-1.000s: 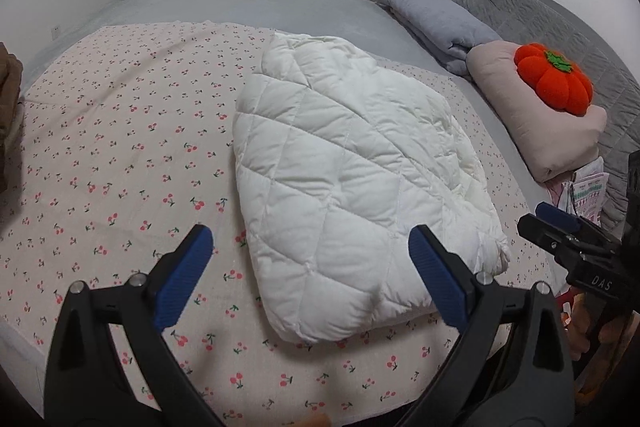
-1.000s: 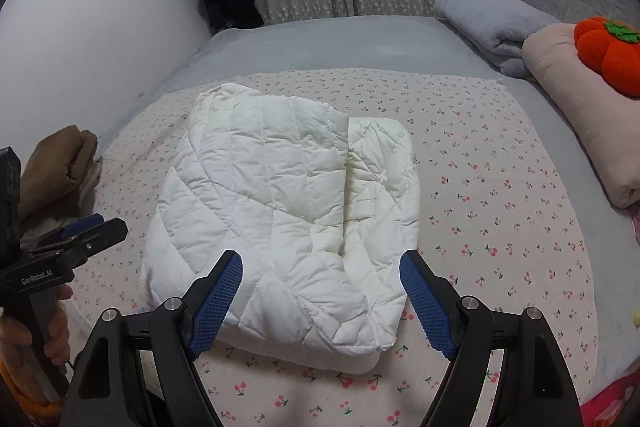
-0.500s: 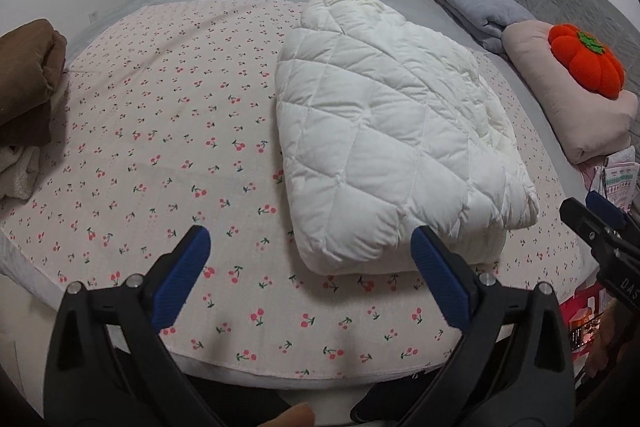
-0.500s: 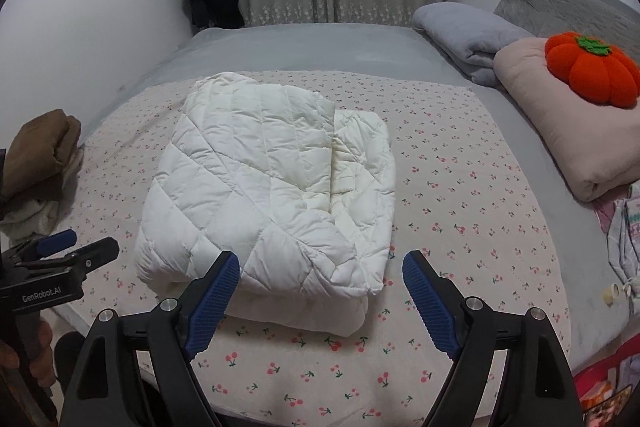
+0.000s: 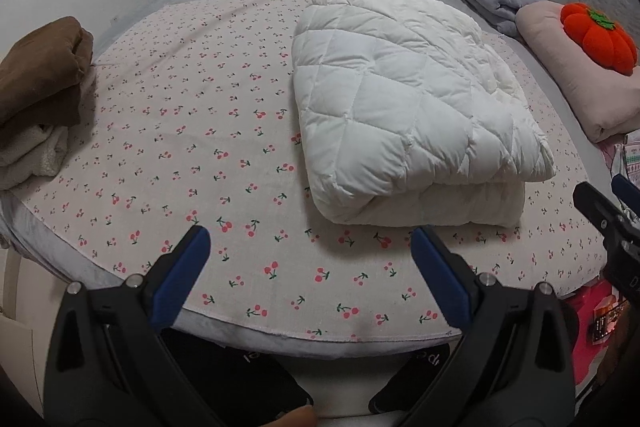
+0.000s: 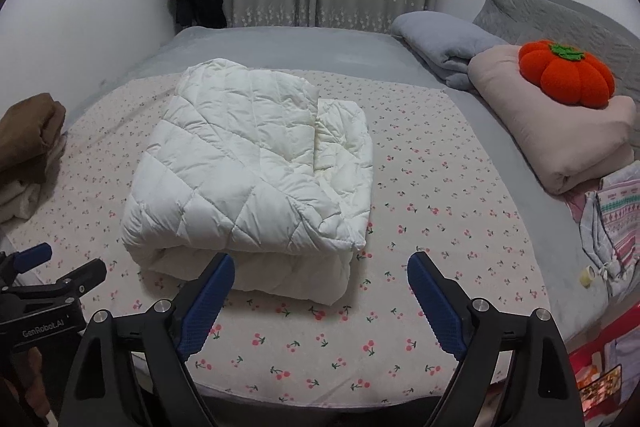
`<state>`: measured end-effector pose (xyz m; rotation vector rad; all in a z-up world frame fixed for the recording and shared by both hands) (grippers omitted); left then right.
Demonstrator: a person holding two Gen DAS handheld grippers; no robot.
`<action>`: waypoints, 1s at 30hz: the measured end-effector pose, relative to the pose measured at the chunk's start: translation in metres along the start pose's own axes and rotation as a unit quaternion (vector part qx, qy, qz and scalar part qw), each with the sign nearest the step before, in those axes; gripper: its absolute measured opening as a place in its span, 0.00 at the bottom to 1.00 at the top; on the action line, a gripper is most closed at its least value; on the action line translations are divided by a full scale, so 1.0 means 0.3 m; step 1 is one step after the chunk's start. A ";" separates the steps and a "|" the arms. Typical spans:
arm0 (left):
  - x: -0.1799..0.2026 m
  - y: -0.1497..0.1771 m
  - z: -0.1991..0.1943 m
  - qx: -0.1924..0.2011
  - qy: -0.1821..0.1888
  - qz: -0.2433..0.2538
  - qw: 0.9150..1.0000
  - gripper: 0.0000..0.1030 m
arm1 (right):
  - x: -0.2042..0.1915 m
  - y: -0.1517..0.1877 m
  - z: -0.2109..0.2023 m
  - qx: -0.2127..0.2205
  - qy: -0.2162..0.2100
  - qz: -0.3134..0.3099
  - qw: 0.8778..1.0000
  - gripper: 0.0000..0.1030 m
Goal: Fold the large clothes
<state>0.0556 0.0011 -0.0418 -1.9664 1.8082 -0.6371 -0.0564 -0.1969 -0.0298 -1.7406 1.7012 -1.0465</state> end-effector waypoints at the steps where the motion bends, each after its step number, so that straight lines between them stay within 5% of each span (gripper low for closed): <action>1: 0.000 -0.002 -0.001 0.003 -0.004 0.000 1.000 0.97 | -0.006 0.005 0.004 -0.002 -0.002 -0.003 1.000 0.88; 30: 0.074 0.011 -0.004 -0.003 0.006 0.019 1.000 0.97 | 0.005 0.035 0.056 -0.024 -0.015 0.000 1.000 0.88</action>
Point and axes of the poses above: each gripper's, at about its wrist camera, not at the fingertips, and z roughly the way its jaws point, x to its right, y to its underside, the point moved 4 cm from there along z, roughly the way its jaws point, and after that the axes turned 6 degrees about -z, right-handed, at the moved point
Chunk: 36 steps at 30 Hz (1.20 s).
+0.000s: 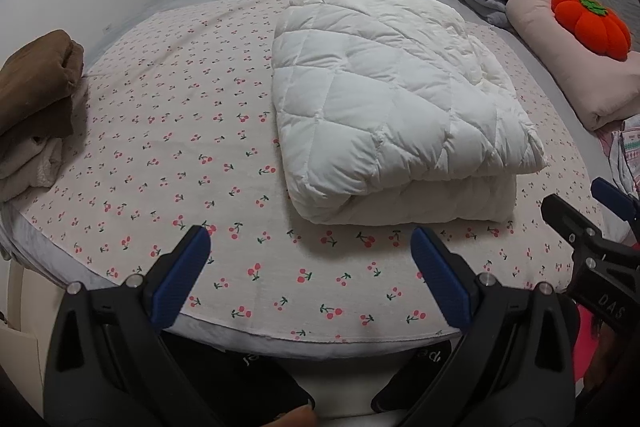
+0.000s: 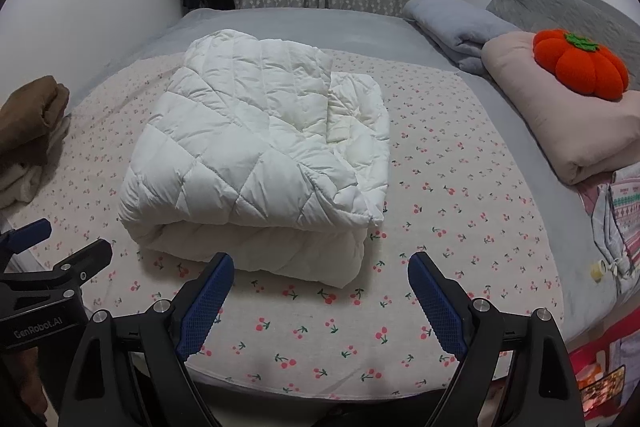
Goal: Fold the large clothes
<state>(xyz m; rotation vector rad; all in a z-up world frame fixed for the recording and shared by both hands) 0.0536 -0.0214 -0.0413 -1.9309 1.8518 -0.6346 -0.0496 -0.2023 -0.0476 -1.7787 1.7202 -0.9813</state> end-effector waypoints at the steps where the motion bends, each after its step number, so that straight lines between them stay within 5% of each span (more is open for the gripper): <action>1: 0.003 0.001 0.000 0.000 0.001 0.001 1.000 0.97 | 0.001 0.000 -0.001 0.000 0.000 0.001 1.000 0.88; 36: 0.026 0.008 -0.006 -0.006 0.014 0.002 1.000 0.97 | -0.001 0.008 -0.015 0.001 -0.001 0.008 1.000 0.88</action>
Point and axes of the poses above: each gripper's, at about its wrist camera, not at the fingertips, and z roughly the way its jaws point, x to its right, y to its underside, the point moved 4 cm from there along z, roughly the way its jaws point, and after that the axes turned 6 degrees about -z, right-handed, at the moved point
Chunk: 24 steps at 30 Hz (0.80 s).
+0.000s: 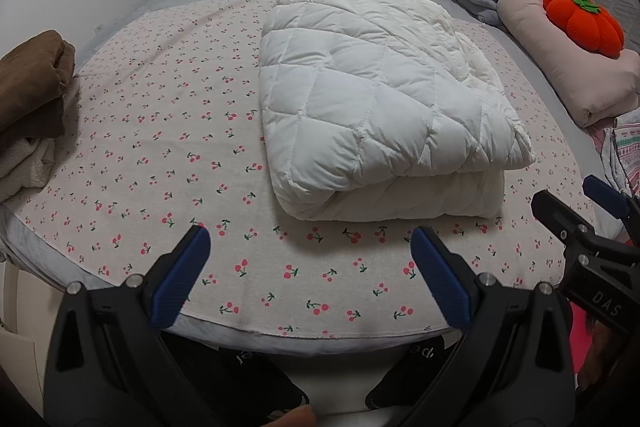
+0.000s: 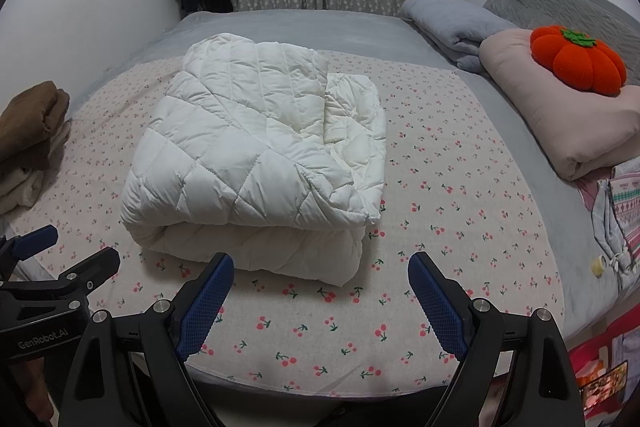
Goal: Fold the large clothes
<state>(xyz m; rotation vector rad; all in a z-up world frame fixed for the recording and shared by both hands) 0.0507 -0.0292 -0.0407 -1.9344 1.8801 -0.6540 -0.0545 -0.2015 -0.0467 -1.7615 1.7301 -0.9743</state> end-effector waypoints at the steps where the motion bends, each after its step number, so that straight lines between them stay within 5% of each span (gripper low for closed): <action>1: 0.001 0.000 0.000 -0.001 0.001 0.000 1.000 0.97 | -0.001 -0.001 0.001 0.000 0.000 0.000 1.000 0.88; 24: 0.003 0.010 0.021 -0.012 0.010 -0.002 1.000 0.97 | -0.003 -0.001 0.006 -0.003 0.001 0.002 1.000 0.88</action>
Point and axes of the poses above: each gripper's, at about its wrist camera, not at the fingertips, and z roughly the way its jaws point, x to its right, y to its underside, the point moved 4 cm from there along z, roughly the way its jaws point, and after that the axes turned 6 degrees about -z, right-handed, at the moved point
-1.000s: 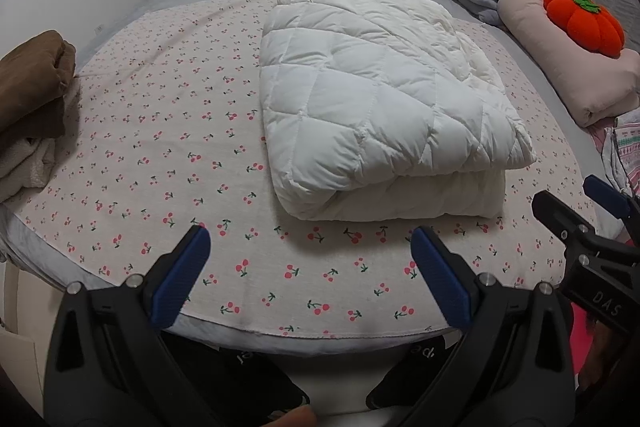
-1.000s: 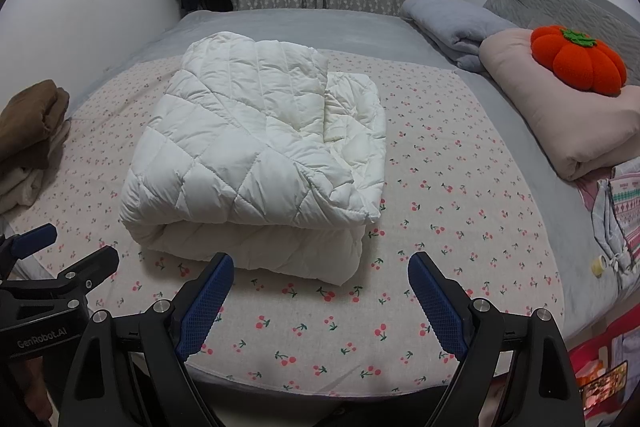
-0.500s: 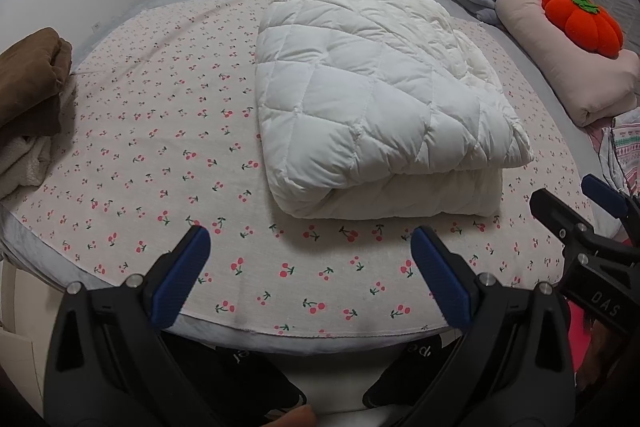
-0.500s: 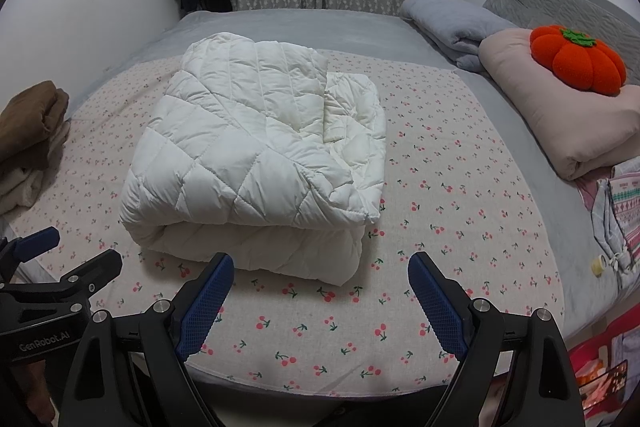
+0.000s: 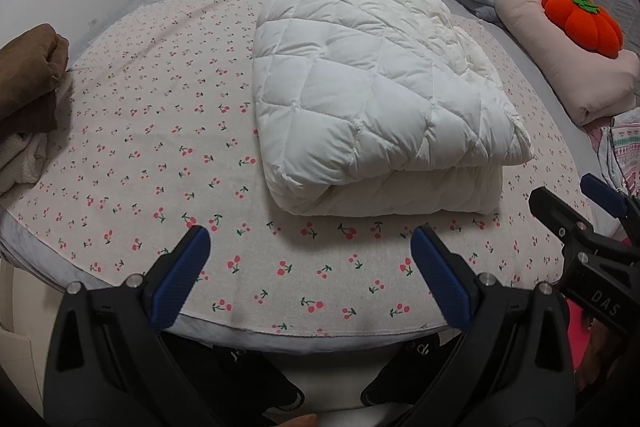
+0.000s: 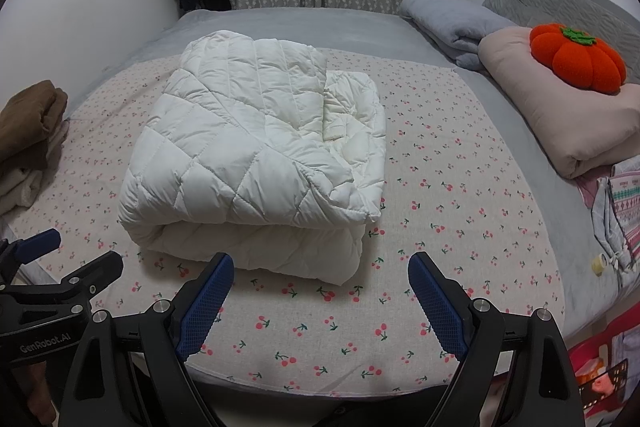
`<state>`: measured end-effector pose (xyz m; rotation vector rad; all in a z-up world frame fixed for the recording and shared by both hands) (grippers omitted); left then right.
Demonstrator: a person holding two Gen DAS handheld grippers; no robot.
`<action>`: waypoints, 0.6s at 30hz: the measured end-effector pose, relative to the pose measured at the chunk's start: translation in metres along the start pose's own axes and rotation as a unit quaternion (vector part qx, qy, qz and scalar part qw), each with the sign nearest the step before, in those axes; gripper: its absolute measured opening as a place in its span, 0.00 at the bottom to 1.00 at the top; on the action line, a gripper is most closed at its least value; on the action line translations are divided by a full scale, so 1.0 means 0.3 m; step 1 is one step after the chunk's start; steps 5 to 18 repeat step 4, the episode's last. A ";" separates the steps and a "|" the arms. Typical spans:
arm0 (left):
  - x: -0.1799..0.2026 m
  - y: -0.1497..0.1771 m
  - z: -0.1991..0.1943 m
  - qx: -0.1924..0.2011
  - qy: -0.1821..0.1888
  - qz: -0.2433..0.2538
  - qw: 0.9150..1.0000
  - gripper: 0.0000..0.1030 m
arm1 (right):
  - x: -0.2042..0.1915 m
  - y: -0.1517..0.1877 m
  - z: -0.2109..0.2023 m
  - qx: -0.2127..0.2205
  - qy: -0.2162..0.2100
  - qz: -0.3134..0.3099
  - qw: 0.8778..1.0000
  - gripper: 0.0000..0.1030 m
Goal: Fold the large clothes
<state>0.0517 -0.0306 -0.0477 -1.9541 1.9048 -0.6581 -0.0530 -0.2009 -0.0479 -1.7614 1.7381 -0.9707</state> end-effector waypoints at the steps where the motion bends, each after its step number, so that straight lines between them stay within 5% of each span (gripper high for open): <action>1: 0.000 0.000 0.001 -0.001 0.001 0.001 1.000 0.97 | 0.000 0.000 0.000 0.000 0.000 0.000 1.000 0.88; 18: 0.000 0.003 0.007 -0.003 0.000 0.007 1.000 0.97 | -0.003 0.001 0.008 -0.001 -0.001 0.001 1.000 0.88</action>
Point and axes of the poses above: each gripper's, at about its wrist camera, not at the fingertips, and z roughly the way its jaws point, x to its right, y to its underside, the point moved 4 cm from there along z, roughly the way its jaws point, and after that the axes turned 6 degrees about -z, right-handed, at the moved point
